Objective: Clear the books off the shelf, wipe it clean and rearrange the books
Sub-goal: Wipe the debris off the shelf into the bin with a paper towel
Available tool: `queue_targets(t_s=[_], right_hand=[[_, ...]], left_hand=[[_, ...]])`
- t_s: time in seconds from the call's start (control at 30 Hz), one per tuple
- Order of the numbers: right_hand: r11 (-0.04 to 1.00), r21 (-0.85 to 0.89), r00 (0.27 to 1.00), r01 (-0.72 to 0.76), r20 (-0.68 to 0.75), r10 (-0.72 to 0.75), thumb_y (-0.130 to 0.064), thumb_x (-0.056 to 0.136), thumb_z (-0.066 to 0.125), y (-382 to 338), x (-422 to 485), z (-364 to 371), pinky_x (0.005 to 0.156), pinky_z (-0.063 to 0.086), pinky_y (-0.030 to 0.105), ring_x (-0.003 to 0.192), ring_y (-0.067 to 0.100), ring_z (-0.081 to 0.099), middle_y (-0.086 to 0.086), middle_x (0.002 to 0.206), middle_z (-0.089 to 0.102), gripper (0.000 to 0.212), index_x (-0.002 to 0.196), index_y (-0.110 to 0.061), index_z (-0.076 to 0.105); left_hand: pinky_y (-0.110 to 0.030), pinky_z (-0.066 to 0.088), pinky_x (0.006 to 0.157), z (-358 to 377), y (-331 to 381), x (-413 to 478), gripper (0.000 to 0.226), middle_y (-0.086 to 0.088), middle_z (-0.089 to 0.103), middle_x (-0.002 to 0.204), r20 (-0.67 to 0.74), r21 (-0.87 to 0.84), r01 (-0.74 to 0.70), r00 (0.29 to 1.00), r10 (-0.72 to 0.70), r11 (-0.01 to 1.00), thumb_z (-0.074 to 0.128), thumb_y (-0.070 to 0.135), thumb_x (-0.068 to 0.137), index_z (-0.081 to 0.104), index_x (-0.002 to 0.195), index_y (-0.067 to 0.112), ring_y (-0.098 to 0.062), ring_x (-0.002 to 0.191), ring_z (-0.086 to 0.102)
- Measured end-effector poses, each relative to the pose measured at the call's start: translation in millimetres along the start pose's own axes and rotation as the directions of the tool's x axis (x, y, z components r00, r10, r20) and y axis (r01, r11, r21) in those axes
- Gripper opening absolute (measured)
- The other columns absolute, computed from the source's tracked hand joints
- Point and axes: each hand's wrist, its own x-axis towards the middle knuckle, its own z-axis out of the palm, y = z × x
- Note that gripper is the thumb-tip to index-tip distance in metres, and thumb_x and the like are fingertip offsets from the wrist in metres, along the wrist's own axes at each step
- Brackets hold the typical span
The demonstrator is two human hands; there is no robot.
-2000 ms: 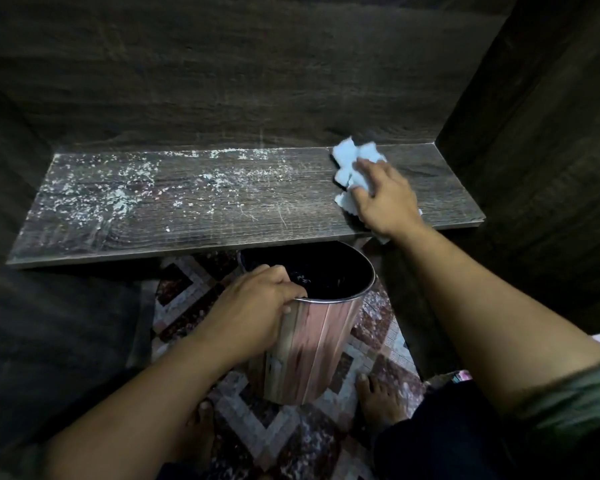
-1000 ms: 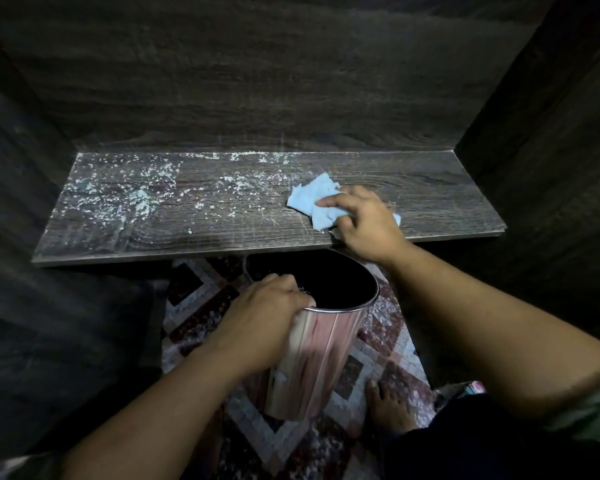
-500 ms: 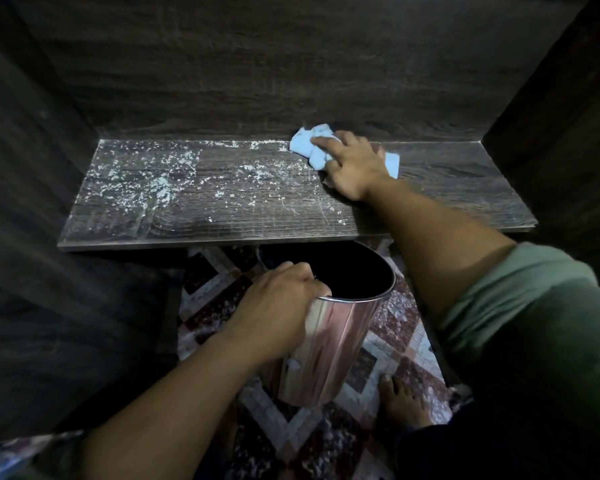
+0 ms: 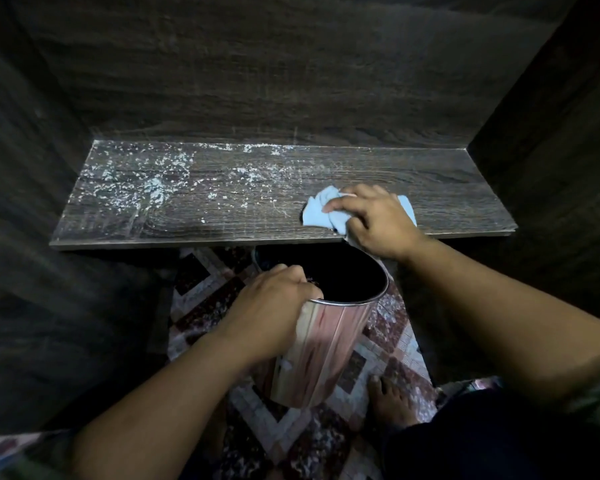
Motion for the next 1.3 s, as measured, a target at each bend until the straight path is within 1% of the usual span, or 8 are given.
queue_targets(t_s=[0.13, 0.27, 0.43, 0.57, 0.73, 1.07, 1.17, 1.3], right_hand=[[0.997, 0.068, 0.997, 0.030, -0.068, -0.026, -0.024, 0.075, 0.035, 17, -14, -12, 0.093, 0.043, 0.054, 0.111, 0.031, 0.053, 0.003, 0.118, 0.057, 0.052, 0.115, -0.035, 0.067], [0.971, 0.111, 0.932, -0.210, -0.278, 0.233, -0.027, 0.078, 0.039, 44, -1, -44, 0.103, 0.036, 0.055, 0.123, 0.032, 0.044, 0.009, 0.133, 0.048, 0.055, 0.129, -0.033, 0.058], [0.760, -0.137, 0.770, -0.635, -0.044, 0.636, -0.062, 0.094, 0.028, 85, -5, -39, 0.111, 0.011, 0.058, 0.146, 0.025, 0.012, 0.005, 0.159, 0.018, 0.056, 0.147, -0.045, 0.023], [0.824, -0.084, 0.828, -0.560, -0.097, 0.552, -0.052, 0.097, 0.030, 69, 8, -25, 0.112, 0.019, 0.051, 0.145, 0.025, 0.017, 0.008, 0.158, 0.020, 0.051, 0.147, -0.040, 0.029], [0.962, -0.134, 0.971, -0.239, -0.039, 0.235, -0.044, 0.086, 0.031, 29, 5, -6, 0.104, 0.029, 0.042, 0.131, 0.029, 0.037, 0.009, 0.145, 0.042, 0.056, 0.140, -0.037, 0.045], [0.994, 0.098, 0.991, 0.057, 0.115, -0.068, -0.021, 0.076, 0.047, -4, -41, -16, 0.105, 0.036, 0.041, 0.119, 0.025, 0.049, 0.003, 0.123, 0.058, 0.043, 0.113, -0.026, 0.069], [0.992, 0.124, 0.999, 0.022, -0.028, -0.019, -0.018, 0.077, 0.047, 4, -37, -29, 0.104, 0.038, 0.043, 0.117, 0.026, 0.052, 0.005, 0.118, 0.059, 0.040, 0.108, -0.024, 0.071], [0.949, 0.031, 0.939, -0.313, -0.138, 0.315, -0.028, 0.086, 0.045, 37, -8, -39, 0.105, 0.036, 0.047, 0.123, 0.035, 0.045, 0.011, 0.132, 0.047, 0.045, 0.129, -0.034, 0.057]], left_hand=[[-0.035, 0.047, 0.079, -2, 0, -2, 0.027, 0.006, 0.052, 0.090, -0.006, -0.023, 0.009, 1.000, -0.009, 1.000, 0.062, 0.010, 0.082, 0.069, 0.102, 0.027, -0.018, 0.090, 0.049], [-0.035, 0.046, 0.084, -3, -1, -5, 0.025, 0.004, 0.053, 0.094, 0.010, -0.050, 0.022, 1.000, -0.021, 0.998, 0.061, 0.012, 0.087, 0.069, 0.108, 0.023, -0.019, 0.094, 0.048], [-0.038, 0.047, 0.083, -3, 0, -4, 0.025, 0.003, 0.054, 0.095, 0.033, -0.037, 0.021, 0.999, -0.020, 0.999, 0.061, 0.012, 0.087, 0.069, 0.109, 0.022, -0.020, 0.095, 0.049], [-0.037, 0.047, 0.083, -7, 0, -5, 0.025, 0.002, 0.054, 0.095, 0.025, -0.035, 0.011, 1.000, -0.010, 0.999, 0.061, 0.010, 0.087, 0.069, 0.108, 0.021, -0.020, 0.095, 0.050], [-0.035, 0.045, 0.084, -8, 2, -6, 0.031, 0.003, 0.054, 0.097, 0.053, -0.045, 0.031, 0.998, -0.028, 0.999, 0.059, 0.012, 0.088, 0.067, 0.115, 0.026, -0.018, 0.096, 0.048], [-0.031, 0.045, 0.082, -8, 5, -9, 0.041, 0.006, 0.053, 0.096, 0.063, 0.031, 0.036, 0.997, -0.038, 0.999, 0.058, 0.007, 0.084, 0.065, 0.117, 0.031, -0.018, 0.096, 0.049], [-0.029, 0.044, 0.077, -8, 5, -9, 0.042, 0.005, 0.053, 0.094, 0.039, 0.033, 0.029, 0.999, -0.030, 0.999, 0.057, 0.005, 0.083, 0.066, 0.115, 0.031, -0.017, 0.094, 0.049], [-0.024, 0.032, 0.070, -7, 8, -10, 0.044, 0.002, 0.054, 0.093, 0.023, 0.117, -0.018, 1.000, 0.016, 0.993, 0.057, 0.001, 0.081, 0.067, 0.114, 0.028, -0.020, 0.092, 0.050]])
